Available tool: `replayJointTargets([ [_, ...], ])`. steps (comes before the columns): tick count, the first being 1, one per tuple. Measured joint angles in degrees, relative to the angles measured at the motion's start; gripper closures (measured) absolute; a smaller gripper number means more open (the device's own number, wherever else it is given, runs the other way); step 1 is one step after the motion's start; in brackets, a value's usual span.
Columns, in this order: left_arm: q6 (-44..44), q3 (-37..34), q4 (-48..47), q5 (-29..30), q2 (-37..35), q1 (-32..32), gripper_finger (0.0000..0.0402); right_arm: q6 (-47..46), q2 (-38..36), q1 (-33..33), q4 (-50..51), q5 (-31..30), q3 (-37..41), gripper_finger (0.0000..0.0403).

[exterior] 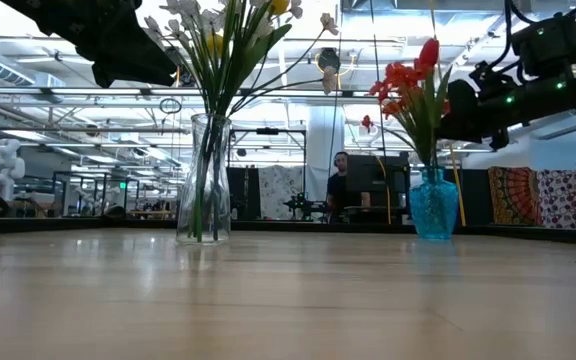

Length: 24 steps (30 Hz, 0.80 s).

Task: Sort flowers into vase by color
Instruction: Put the red flower into the blue flower vase, then return to Home Position

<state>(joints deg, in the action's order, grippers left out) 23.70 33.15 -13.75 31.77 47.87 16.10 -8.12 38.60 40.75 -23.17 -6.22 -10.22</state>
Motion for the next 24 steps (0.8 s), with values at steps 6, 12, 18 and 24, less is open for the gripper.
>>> replayJointTargets([
  [6, 0.0, 0.0, 0.0, 0.0, 0.0, 0.0, 0.0251, 0.2, -5.4, 0.0, 8.8, -2.9, -2.7, 0.0295],
  [12, -0.1, 0.0, -0.2, 0.0, 0.0, 0.0, 0.0251, 0.4, -7.2, 0.0, 25.9, -2.8, -10.5, 0.0295],
  [18, -0.1, 0.0, -0.3, -0.1, 0.0, 0.0, 0.0251, -2.1, -7.1, 0.0, 41.2, 0.4, -17.4, 0.0295],
  [24, -0.1, 0.0, -0.3, -0.1, 0.0, 0.0, 0.0251, -4.7, -7.1, 0.0, 52.6, 2.7, -23.6, 0.0295],
])
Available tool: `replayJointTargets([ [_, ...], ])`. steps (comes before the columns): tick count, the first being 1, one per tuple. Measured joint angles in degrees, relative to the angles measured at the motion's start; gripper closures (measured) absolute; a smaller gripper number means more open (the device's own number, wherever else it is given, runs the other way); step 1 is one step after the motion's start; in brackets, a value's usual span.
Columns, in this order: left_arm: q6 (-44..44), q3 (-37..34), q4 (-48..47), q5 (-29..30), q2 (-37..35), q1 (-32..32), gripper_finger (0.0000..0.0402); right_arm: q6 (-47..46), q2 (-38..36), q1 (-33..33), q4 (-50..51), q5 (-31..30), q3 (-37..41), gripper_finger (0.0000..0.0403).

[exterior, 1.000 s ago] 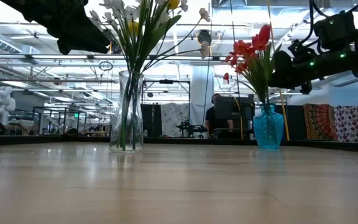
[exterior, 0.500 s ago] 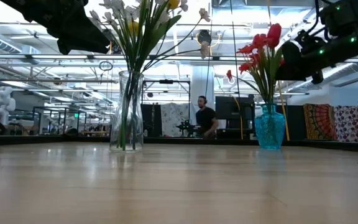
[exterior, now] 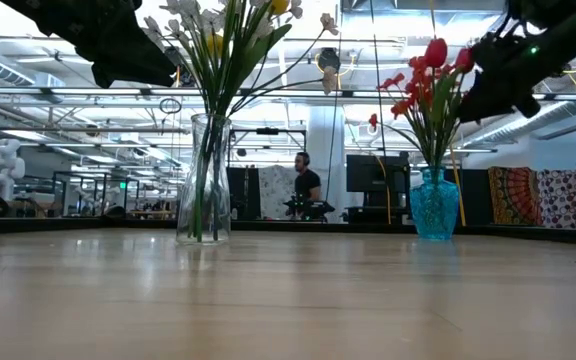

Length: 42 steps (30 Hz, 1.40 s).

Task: Sort flowers into vase by color
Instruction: Return to Home Position

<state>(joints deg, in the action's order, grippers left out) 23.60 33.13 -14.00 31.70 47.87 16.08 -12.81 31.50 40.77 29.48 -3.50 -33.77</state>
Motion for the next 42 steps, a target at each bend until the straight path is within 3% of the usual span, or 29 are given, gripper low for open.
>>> replayJointTargets([
  [11, 0.0, 0.0, 0.0, -0.5, 0.0, 0.0, 0.0251, -5.3, -0.2, 0.0, 14.4, 6.3, -5.2, 0.0296],
  [15, -0.8, 0.0, -0.7, -9.1, -0.8, 0.0, 0.0251, -6.4, -1.6, 0.0, 16.9, 14.6, -5.3, 0.0303],
  [17, -1.2, 0.0, -1.9, -10.4, -1.7, 0.1, 0.0251, -7.2, -2.9, -0.1, 17.5, 17.4, -5.3, 0.0314],
  [24, -4.2, 0.0, -7.7, -4.9, -8.8, 0.1, 0.0251, -8.0, -8.4, -2.9, 18.0, 18.7, -5.3, 0.0392],
  [28, -11.1, -0.2, -8.2, -3.8, -13.1, -0.1, 0.0251, -9.2, -9.6, -5.5, 17.5, 18.7, -5.3, 0.0396],
  [32, -16.1, -5.2, -0.4, -6.3, -16.9, -0.2, 0.0251, -9.1, -9.2, -8.7, 11.9, 18.7, -5.3, 0.0401],
  [36, -16.5, -14.8, 12.9, -12.1, -20.3, -1.2, 0.0251, -9.0, -7.2, -12.5, 2.8, 18.8, -5.3, 0.0402],
  [42, -16.5, -27.1, 34.2, -15.0, -22.4, -4.5, 0.0251, -8.6, -0.1, -18.0, -6.0, 18.7, -5.3, 0.0402],
])
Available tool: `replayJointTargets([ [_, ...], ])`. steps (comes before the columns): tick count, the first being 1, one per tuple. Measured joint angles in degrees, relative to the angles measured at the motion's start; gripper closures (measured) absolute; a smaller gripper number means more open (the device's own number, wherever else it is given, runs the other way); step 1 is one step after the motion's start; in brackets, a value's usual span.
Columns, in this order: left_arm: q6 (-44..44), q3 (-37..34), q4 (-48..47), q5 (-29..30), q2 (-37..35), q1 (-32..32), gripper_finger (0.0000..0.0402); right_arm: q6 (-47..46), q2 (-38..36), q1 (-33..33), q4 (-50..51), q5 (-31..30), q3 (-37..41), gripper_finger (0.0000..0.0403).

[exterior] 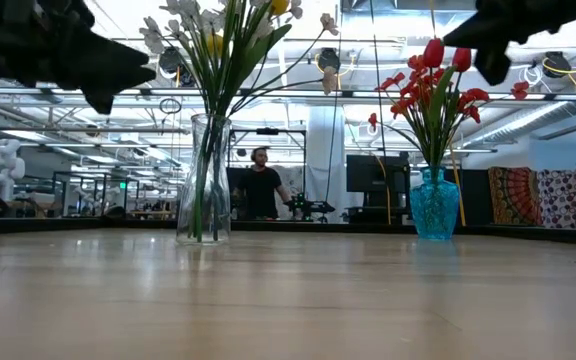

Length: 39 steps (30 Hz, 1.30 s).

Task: Sort flowers into vase by color
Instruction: Return to Home Position

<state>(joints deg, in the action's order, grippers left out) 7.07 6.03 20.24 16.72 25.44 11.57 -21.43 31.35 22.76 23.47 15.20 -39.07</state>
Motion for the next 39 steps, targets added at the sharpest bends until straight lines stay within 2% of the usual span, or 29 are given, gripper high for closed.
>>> replayJointTargets([
  [3, 0.1, -3.2, 4.8, -3.5, -0.5, -3.2, 0.0251, 0.6, 4.5, -2.0, -3.0, 0.0, 0.0, 0.0402],
  [7, 1.3, -4.3, 3.3, -10.3, -1.8, -8.2, 0.0251, 1.5, 9.2, -3.3, -8.1, 0.0, 0.0, 0.0403],
  [11, -0.4, -4.3, 2.3, -11.8, -4.2, -11.7, 0.0251, 1.6, 11.2, -3.8, -10.1, -0.1, 0.0, 0.0403],
  [14, -1.4, -4.2, -2.1, -11.9, -8.0, -13.0, 0.0251, 1.3, 11.3, -3.8, -10.0, -0.1, 0.0, 0.0403],
  [19, 2.1, -4.2, -13.9, -14.2, -17.3, -13.0, 0.0251, 1.2, 11.3, -3.8, -10.0, -0.1, 0.0, 0.0403],
  [23, 2.6, -4.2, -19.0, -15.7, -24.8, -13.0, 0.0251, 1.3, 11.8, -3.8, -9.9, -0.3, 0.0, 0.0403],
  [27, 1.6, -4.3, -21.1, -20.9, -25.4, -13.0, 0.0251, 1.5, 12.4, -3.8, -9.8, -0.3, 0.0, 0.0403],
  [33, -0.5, -4.6, -22.1, -19.7, -25.4, -13.0, 0.0251, 1.1, 13.7, -3.7, -6.1, -0.4, 0.0, 0.0403],
  [39, -1.5, -4.6, -22.1, -18.2, -25.4, -13.0, 0.0251, 8.6, 16.3, -4.1, -6.0, -1.7, 0.1, 0.0403],
])
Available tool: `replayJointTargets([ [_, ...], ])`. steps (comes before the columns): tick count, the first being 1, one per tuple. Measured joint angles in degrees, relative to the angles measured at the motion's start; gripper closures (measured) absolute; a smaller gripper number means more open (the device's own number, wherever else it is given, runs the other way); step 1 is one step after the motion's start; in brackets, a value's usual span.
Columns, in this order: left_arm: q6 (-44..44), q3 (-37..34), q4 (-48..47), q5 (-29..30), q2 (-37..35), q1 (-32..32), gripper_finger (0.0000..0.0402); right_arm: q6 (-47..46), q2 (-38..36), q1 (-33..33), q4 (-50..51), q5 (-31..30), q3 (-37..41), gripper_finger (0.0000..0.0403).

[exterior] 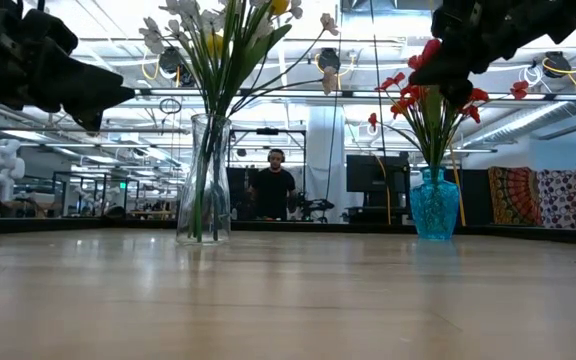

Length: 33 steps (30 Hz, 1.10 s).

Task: Sort flowers into vase by color
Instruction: Return to Home Position

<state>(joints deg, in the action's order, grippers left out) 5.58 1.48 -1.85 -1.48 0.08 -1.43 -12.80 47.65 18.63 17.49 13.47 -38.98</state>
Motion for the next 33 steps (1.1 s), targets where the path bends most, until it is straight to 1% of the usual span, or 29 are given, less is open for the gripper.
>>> replayJointTargets([
  [2, 0.0, 0.0, 0.0, 0.0, 0.0, 0.0, 0.0251, 0.4, 1.2, -1.0, -1.3, 0.0, 0.0, 0.0403],
  [4, 0.0, 0.0, 0.0, 0.0, 0.1, 0.0, 0.0251, 0.5, 2.4, -3.0, -2.9, -1.3, 0.0, 0.0403],
  [10, 0.0, 0.0, 0.0, 0.0, 0.1, 0.0, 0.0251, 0.3, 6.0, -12.3, -12.3, -12.6, 2.1, 0.0403],
  [13, 0.0, 0.0, 0.0, 0.1, 0.1, 0.0, 0.0251, -1.4, 7.7, -17.5, -14.5, -18.3, 2.2, 0.0403],
  [20, 0.0, 0.0, 0.0, 0.1, 0.1, 0.0, 0.0251, -1.0, 9.5, -27.7, -16.0, -25.3, 2.3, 0.0403],
  [22, 0.0, 0.0, 0.0, 0.1, 0.1, 0.0, 0.0251, 0.5, 9.5, -29.1, -16.0, -25.8, 2.3, 0.0403],
  [26, 0.0, 0.0, 0.0, 0.2, 0.1, 0.0, 0.0251, 1.8, 8.1, -29.4, -16.0, -25.3, 2.9, 0.0403],
  [29, 0.0, 0.0, 0.0, 0.2, 0.1, 0.0, 0.0251, 1.6, 5.4, -29.4, -17.8, -25.3, 7.3, 0.0403],
  [31, 0.0, 0.0, 0.0, 0.2, 0.1, 0.0, 0.0251, 0.4, 2.8, -29.4, -22.3, -25.1, 11.8, 0.0403],
  [33, 0.0, 0.0, 0.0, 0.2, 0.1, 0.0, 0.0251, -0.8, 0.1, -29.4, -28.2, -23.5, 16.5, 0.0403],
])
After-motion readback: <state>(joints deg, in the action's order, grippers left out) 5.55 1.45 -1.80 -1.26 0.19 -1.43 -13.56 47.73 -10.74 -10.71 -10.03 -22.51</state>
